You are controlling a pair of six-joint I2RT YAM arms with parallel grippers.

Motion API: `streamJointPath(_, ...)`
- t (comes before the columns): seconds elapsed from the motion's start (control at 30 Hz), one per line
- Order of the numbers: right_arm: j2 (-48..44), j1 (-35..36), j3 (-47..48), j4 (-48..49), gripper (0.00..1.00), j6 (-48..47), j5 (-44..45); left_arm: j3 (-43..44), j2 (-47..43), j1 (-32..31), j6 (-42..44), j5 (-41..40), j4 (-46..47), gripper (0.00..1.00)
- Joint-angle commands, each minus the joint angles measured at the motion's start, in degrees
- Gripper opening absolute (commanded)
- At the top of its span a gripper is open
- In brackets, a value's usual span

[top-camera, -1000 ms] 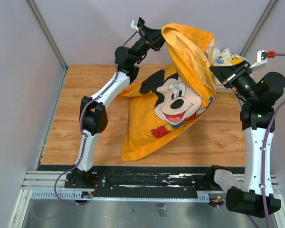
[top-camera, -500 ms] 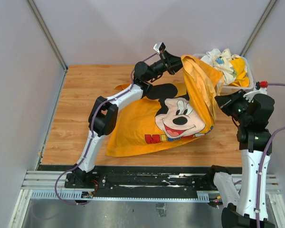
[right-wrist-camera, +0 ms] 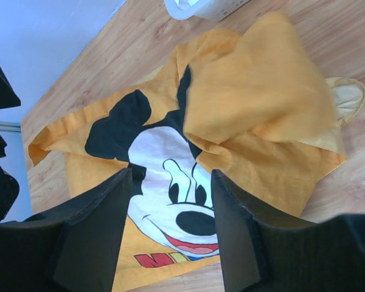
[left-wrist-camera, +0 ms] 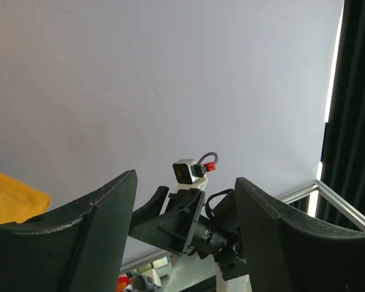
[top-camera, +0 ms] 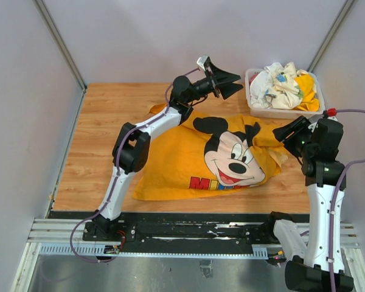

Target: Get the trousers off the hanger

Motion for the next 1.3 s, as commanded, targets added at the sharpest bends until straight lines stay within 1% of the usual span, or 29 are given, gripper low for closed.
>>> streamJointPath(0.0, 0.58, -0.52, 3.97, -2.08, 0.57, -1.83, 2.64, 1.84, -3.74, 1.03, 3.47, 2.65, -1.57, 0.7)
streamJointPath(0.07, 0.55, -0.55, 4.75, -2.07, 0.57, -2.58, 1.88, -0.3, -7.11, 1.91, 6.85, 3.49, -4.96, 0.7)
streamJointPath(0.13, 0.81, -0.57, 5.21, -1.77, 0.58, -3.42, 0.1, -4.72, -12.36, 3.59, 11.94, 3.68, -9.81, 0.69)
streamJointPath(0.27, 2.49, -0.41, 4.69, -1.28, 0.58, -5.28, -7.79, -17.17, -24.15, 6.99, 23.95, 2.21, -21.34, 0.7)
streamJointPath(0.3, 2.78, -0.27, 4.2, -1.2, 0.58, -5.9, -9.42, -21.51, -27.44, 7.72, 26.51, 1.68, -23.88, 0.7)
streamJointPath(0.4, 3.32, 1.52, 2.08, -1.21, 0.58, -7.55, -11.8, -31.68, -36.86, 9.08, 34.99, -1.49, -31.92, 0.7)
streamJointPath(0.5, 4.54, 5.58, 0.1, -2.41, 0.58, -9.43, -11.25, -38.45, -44.07, 9.2, 44.0, -5.61, -42.96, 0.71)
streamJointPath(0.57, 6.08, 9.51, -0.91, -3.79, 0.58, -10.54, -8.89, -43.03, -47.96, 9.21, 48.3, -7.15, -48.29, 0.71)
streamJointPath(0.63, 8.01, 13.96, -1.56, -5.14, 0.58, -11.47, -5.7, -47.74, -52.68, 9.21, 51.66, -10.59, -52.85, 0.71)
streamJointPath(0.67, 8.83, 16.12, -1.83, -5.88, 0.58, -11.68, -3.96, -50.37, -54.85, 9.3, 52.71, -11.96, -54.45, 0.71)
streamJointPath(0.73, 10.07, 18.08, -2.81, -6.96, 0.58, -11.89, -2.16, -55.26, -59.01, 9.97, 53.68, -13.06, -57.02, 0.72)
streamJointPath(0.83, 11.36, 19.28, -6.06, -4.87, 0.58, -12.14, -3.89, -62.37, -65.4, 10.88, 53.89, -14.6, -59.53, 0.73)
streamJointPath(0.97, 14.96, 22.57, -8.37, -3.68, 0.58, -12.95, -3.71, -69.15, -72.2, 10.88, 53.74, -16.61, -65.0, 0.73)
streamJointPath(1.1, 18.3, 27.59, -9.1, -0.73, 0.57, -12.06, -2.92, -75.3, -79.37, 10.88, 50.3, -16.57, -68.74, 0.73)
streamJointPath(1.2, 20.23, 28.59, -8.96, 0.61, 0.57, -11.43, -2.11, -78.47, -85.79, 10.83, 47.17, -17.31, -72.93, 0.73)
streamJointPath(1.27, 21.48, 28.72, -9.14, 2.16, 0.58, -11.37, -2.48, -79.32, -89.89, 10.88, 44.62, -19.76, -77.27, 0.73)
